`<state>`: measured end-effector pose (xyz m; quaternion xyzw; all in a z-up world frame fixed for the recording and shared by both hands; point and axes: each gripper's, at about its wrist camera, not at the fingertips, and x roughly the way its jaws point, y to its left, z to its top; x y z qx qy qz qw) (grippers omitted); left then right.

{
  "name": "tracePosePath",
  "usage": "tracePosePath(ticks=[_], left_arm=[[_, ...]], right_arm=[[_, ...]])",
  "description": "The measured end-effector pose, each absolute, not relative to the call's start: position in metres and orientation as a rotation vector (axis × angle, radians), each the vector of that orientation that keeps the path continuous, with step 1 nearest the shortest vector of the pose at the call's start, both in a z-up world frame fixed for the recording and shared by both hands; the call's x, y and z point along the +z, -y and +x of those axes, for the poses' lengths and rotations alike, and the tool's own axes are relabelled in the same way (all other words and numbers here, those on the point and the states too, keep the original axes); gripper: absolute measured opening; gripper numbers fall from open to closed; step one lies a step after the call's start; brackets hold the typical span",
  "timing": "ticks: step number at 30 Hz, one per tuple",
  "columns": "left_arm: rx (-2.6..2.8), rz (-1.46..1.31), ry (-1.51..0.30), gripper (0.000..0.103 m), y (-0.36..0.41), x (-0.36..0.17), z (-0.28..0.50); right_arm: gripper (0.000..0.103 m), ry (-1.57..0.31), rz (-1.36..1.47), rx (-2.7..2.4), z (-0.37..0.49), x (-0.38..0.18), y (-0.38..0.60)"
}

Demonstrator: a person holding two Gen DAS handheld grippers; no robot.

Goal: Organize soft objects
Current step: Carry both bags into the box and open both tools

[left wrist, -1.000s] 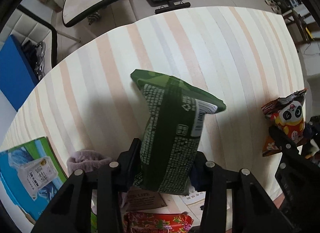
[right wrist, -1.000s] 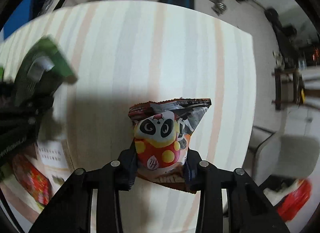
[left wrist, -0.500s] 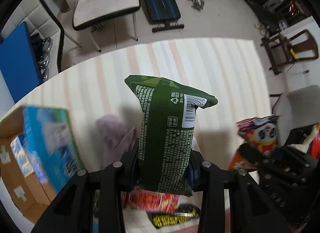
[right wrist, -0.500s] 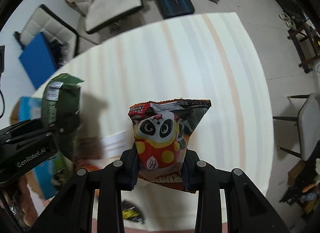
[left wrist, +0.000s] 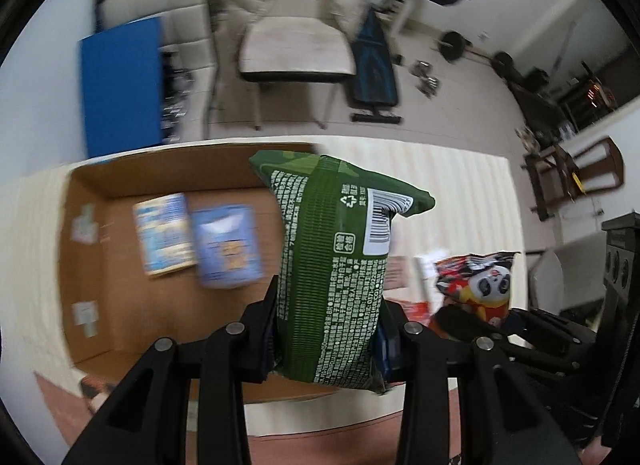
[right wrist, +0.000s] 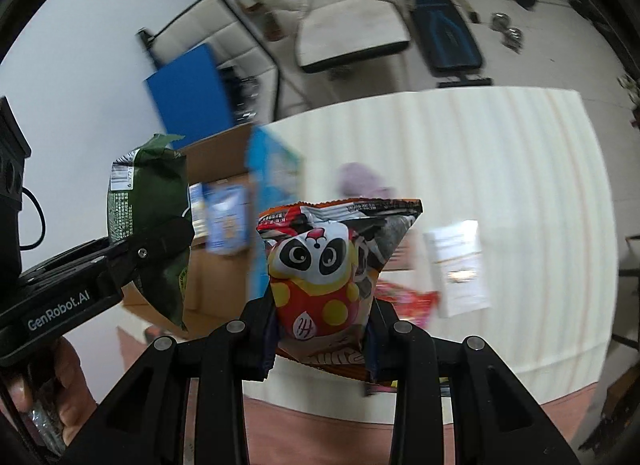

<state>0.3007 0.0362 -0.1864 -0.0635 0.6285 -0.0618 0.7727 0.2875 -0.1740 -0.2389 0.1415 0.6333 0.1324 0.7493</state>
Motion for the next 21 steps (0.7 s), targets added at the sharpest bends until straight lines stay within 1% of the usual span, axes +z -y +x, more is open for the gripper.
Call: tracePosePath(ticks=[6, 10, 14, 21], left_arm=[[-0.001, -0.163, -1.353, 0.034, -0.127, -0.185, 0.297], [0.067, -0.177, -1.384, 0.035, -0.17, -0.204, 0.305], [0.102, -0.169, -1.426, 0.035, -0.198, -0.228, 0.313], [0.126, -0.162, -1.508, 0.035, -0.223, -0.274, 0.338]], right_arm=[[0.036, -1.386, 0.251, 0.325, 0.303, -0.231, 0.101], [0.036, -1.398, 0.217, 0.312, 0.326, -0.249, 0.061], [0.036, -1.419, 0.158, 0.277, 0.347, -0.272, 0.028], [0.036, -1.458, 0.087, 0.219, 0.381, -0.318, 0.0]])
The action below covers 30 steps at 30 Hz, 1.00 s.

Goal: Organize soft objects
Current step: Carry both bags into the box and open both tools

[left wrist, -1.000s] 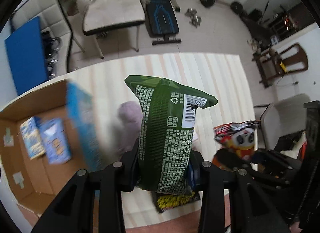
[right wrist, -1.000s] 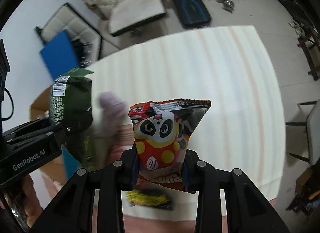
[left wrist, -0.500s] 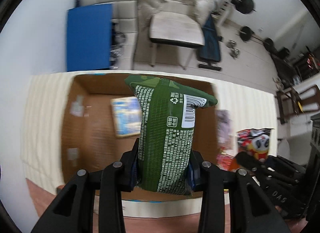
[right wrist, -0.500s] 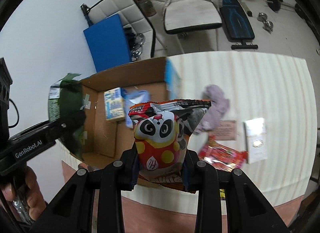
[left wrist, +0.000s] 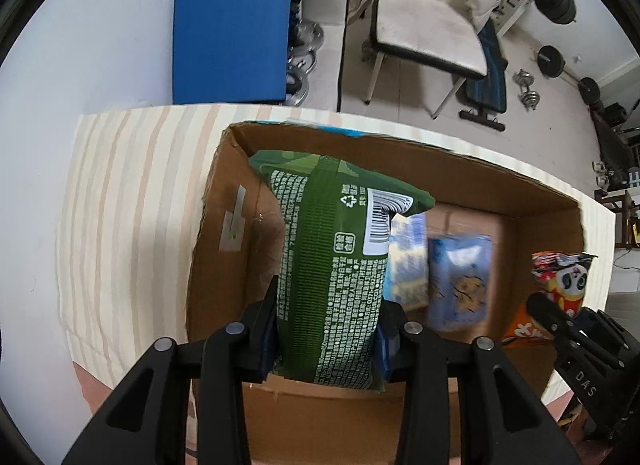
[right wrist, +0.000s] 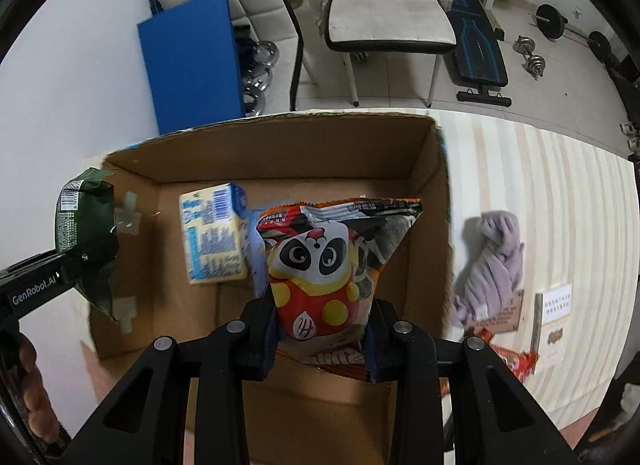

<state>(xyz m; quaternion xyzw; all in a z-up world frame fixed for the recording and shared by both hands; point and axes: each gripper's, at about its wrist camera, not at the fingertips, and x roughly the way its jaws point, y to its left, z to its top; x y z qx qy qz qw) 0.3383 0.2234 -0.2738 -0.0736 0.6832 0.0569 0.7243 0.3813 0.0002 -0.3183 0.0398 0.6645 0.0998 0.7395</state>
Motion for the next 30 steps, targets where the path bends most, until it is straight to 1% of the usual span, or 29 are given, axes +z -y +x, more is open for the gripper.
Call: tracePosePath(ticks=[6, 11, 15, 17, 19, 20, 21, 22, 23, 25, 28, 29, 30], left_arm=[[0.125, -0.173, -1.568, 0.035, -0.23, -0.306, 0.358], [0.117, -0.166, -1.608, 0.035, -0.23, -0.324, 0.369], [0.127, -0.138, -1.626, 0.037, -0.23, -0.33, 0.374], [0.128, -0.187, -1.625, 0.041, -0.234, -0.329, 0.373], [0.12, -0.229, -1.618, 0.055, -0.238, -0.324, 0.374], [0.123, -0.237, -1.607, 0.059, -0.239, -0.321, 0.374], [0.127, -0.242, -1.594, 0.065, -0.241, -0.317, 0.374], [0.132, -0.24, -1.58, 0.067, -0.242, -0.312, 0.373], [0.133, -0.23, -1.57, 0.068, -0.243, -0.308, 0.372], [0.14, -0.206, -1.555, 0.083, -0.244, -0.3, 0.369], [0.151, -0.166, -1.521, 0.092, -0.243, -0.289, 0.359], [0.157, -0.15, -1.512, 0.094, -0.242, -0.287, 0.356], [0.158, -0.138, -1.503, 0.098, -0.241, -0.286, 0.352]], right_arm=[[0.036, -1.478, 0.043, 0.183, 0.398, -0.345, -0.008], [0.036, -1.483, 0.015, 0.164, 0.408, -0.355, -0.01], [0.037, -1.49, -0.012, 0.142, 0.415, -0.363, -0.012], [0.04, -1.497, -0.019, 0.129, 0.418, -0.366, -0.012], [0.045, -1.496, -0.021, 0.122, 0.42, -0.365, -0.013], [0.062, -1.489, -0.022, 0.112, 0.42, -0.364, -0.013], [0.084, -1.481, -0.021, 0.107, 0.42, -0.361, -0.013], [0.089, -1.474, -0.013, 0.114, 0.42, -0.358, -0.013], [0.09, -1.467, -0.002, 0.12, 0.419, -0.354, -0.013], [0.09, -1.463, 0.003, 0.124, 0.415, -0.348, -0.012], [0.091, -1.47, 0.005, 0.135, 0.407, -0.342, -0.014], [0.096, -1.473, 0.008, 0.137, 0.404, -0.34, -0.014], [0.103, -1.473, 0.02, 0.148, 0.399, -0.339, -0.014]])
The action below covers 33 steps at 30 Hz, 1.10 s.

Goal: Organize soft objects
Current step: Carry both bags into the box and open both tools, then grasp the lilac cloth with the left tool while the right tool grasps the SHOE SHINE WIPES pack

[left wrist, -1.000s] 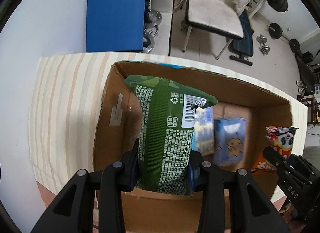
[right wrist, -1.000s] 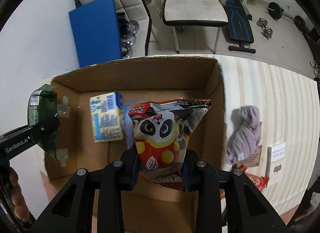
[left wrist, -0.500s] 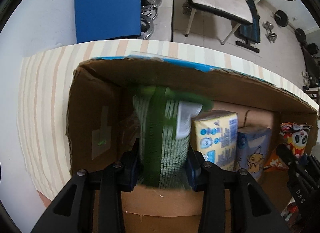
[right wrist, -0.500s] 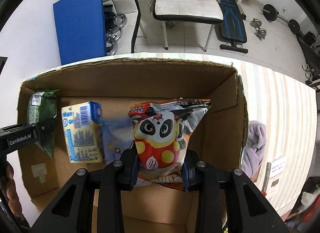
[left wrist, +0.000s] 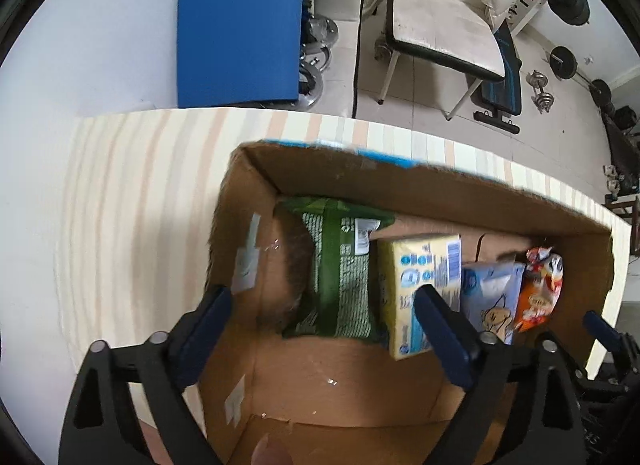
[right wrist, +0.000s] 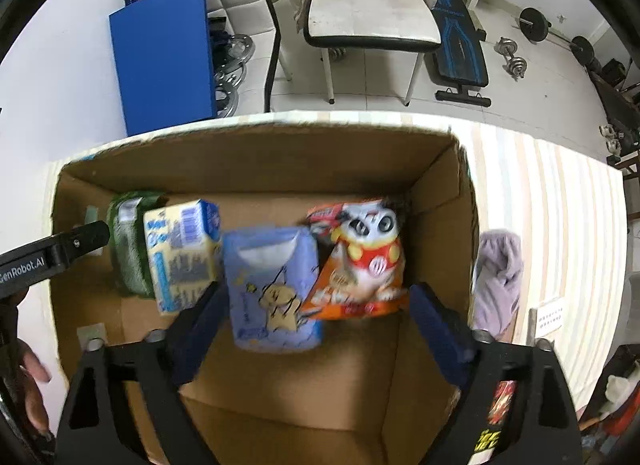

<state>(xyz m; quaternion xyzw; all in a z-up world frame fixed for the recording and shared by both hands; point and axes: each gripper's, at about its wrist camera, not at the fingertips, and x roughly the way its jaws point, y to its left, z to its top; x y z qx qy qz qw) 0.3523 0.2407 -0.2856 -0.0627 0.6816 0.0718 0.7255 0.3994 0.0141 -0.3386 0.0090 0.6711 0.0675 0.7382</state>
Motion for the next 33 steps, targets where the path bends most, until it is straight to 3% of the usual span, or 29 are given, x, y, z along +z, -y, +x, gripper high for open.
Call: tracePosePath(ticks=[16, 33], left_arm=[[0.14, -0.067, -1.416, 0.101, -0.216, -0.265, 0.278], [0.093, -0.064, -1.284, 0.101, -0.186, -0.184, 0.191]], right_arm=[[0.103, -1.448, 0.007, 0.146, 0.328, -0.321, -0.01], [0.103, -1.3, 0.047, 0.218, 0.236, -0.228, 0.022]])
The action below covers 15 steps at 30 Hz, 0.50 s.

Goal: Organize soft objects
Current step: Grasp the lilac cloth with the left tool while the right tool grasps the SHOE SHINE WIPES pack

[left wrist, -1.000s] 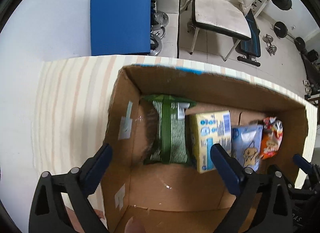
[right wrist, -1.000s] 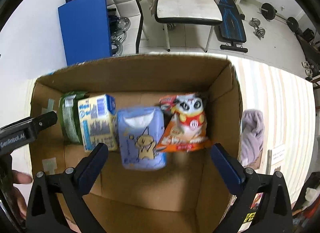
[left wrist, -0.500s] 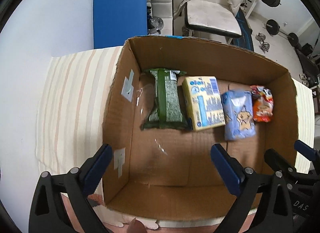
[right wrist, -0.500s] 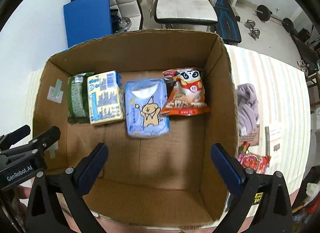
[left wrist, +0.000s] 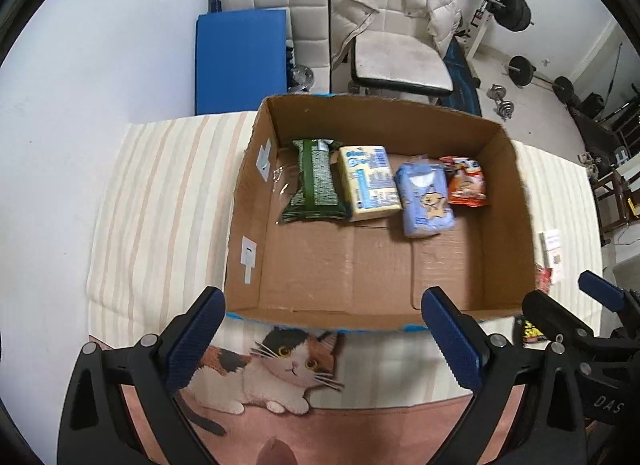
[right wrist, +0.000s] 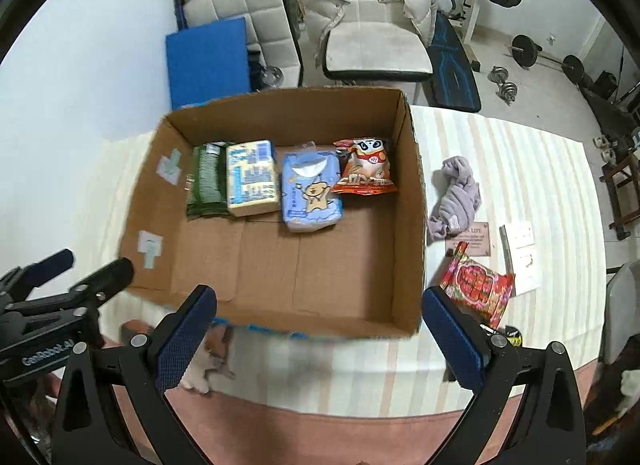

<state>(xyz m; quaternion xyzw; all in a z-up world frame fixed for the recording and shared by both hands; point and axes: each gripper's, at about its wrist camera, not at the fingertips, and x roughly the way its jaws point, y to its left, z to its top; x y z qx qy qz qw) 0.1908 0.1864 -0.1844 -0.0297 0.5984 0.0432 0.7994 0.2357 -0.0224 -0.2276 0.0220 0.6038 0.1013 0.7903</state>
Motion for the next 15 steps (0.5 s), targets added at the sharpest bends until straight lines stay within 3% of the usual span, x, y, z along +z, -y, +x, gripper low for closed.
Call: tracePosePath(ticks=[8, 15], left_arm=[[-0.005, 0.078, -1.236, 0.101, -0.108, -0.151, 0.212], [-0.154, 0.312, -1.233, 0.101, 0.029, -0.165, 0.267]], right_arm=[[0.103, -1.295, 0.233, 0.163, 0.223, -0.214, 0.108], [0.103, -1.376, 0.625, -0.169, 0.204, -0.284, 0.274]])
